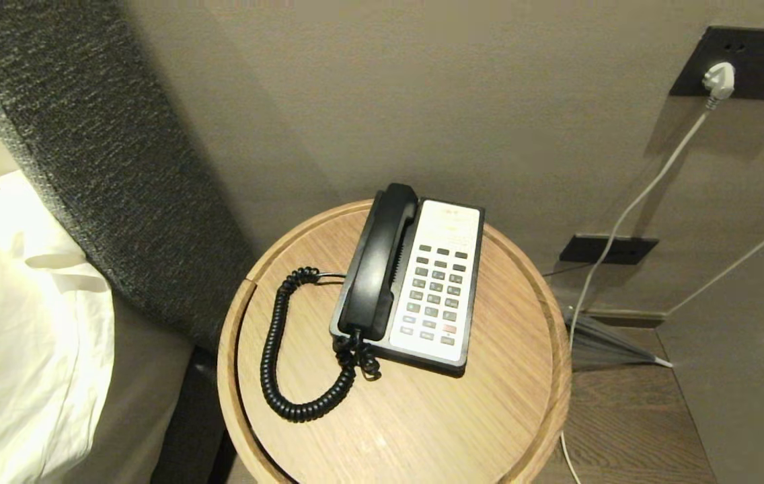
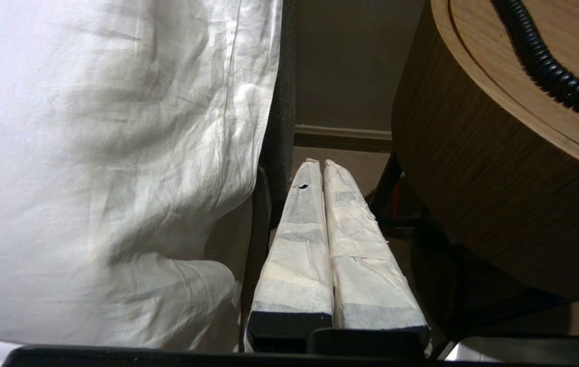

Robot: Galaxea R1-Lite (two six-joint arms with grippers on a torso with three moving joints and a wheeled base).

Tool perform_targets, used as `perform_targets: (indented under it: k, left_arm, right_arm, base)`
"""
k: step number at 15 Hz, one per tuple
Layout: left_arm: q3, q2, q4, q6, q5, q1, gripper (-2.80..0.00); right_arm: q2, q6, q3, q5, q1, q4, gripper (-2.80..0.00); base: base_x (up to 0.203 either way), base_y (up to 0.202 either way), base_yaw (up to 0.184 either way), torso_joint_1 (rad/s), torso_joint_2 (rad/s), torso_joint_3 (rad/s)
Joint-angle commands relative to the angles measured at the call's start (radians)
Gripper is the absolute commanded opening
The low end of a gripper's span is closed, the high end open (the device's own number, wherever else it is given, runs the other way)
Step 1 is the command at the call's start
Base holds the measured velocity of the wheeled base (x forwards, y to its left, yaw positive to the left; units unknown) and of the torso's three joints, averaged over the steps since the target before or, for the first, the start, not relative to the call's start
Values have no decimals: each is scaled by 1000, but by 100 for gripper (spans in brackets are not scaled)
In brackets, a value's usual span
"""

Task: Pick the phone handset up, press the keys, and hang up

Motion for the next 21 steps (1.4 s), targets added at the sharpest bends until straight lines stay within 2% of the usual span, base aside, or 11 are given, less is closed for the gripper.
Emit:
perform_targets:
  k: [1, 21]
  left_arm:
    - [20, 1, -1, -6, 1, 0, -280]
    - [20, 1, -1, -15, 1, 0, -280]
  right_arm:
    - [2, 1, 21, 0, 0, 0, -280]
    - [2, 1, 20, 0, 0, 0, -280]
  base:
    - [0, 0, 0, 2, 3, 176]
    - [0, 0, 0, 3, 2, 200]
